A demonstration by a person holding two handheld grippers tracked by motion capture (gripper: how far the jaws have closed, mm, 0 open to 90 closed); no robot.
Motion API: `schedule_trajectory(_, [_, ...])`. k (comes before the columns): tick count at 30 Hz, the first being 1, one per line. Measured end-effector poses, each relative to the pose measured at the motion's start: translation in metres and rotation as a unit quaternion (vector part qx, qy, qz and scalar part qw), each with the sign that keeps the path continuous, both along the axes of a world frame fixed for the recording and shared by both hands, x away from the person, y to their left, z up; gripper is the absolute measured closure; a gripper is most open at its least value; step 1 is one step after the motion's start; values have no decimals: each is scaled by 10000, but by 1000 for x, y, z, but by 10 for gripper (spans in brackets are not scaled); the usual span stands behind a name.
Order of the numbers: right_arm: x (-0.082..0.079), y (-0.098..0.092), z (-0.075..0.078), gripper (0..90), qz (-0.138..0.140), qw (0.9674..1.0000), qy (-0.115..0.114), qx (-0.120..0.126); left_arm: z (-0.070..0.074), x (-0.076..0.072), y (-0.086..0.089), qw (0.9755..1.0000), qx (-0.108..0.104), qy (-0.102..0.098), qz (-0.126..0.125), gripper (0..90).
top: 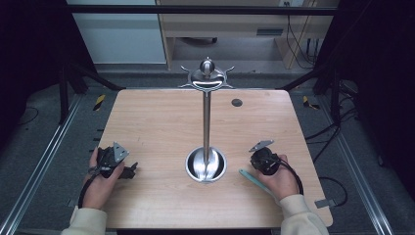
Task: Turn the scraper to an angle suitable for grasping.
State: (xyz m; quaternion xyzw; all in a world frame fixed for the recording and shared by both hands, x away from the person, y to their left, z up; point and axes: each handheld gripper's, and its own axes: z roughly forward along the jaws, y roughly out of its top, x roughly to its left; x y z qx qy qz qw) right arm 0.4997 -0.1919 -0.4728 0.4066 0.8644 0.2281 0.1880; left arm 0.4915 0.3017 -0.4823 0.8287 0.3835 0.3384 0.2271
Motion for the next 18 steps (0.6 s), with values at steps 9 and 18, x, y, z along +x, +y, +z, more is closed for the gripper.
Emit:
schedule_trajectory(9, [-6, 5, -2, 900, 206, 9995, 211, 58, 0, 0, 0, 10000, -15, -12, -6, 31])
schedule_trajectory(18, [-10, 9, -4, 900, 286, 9990, 332, 101, 0, 0, 0, 10000, 17, 3, -18, 31])
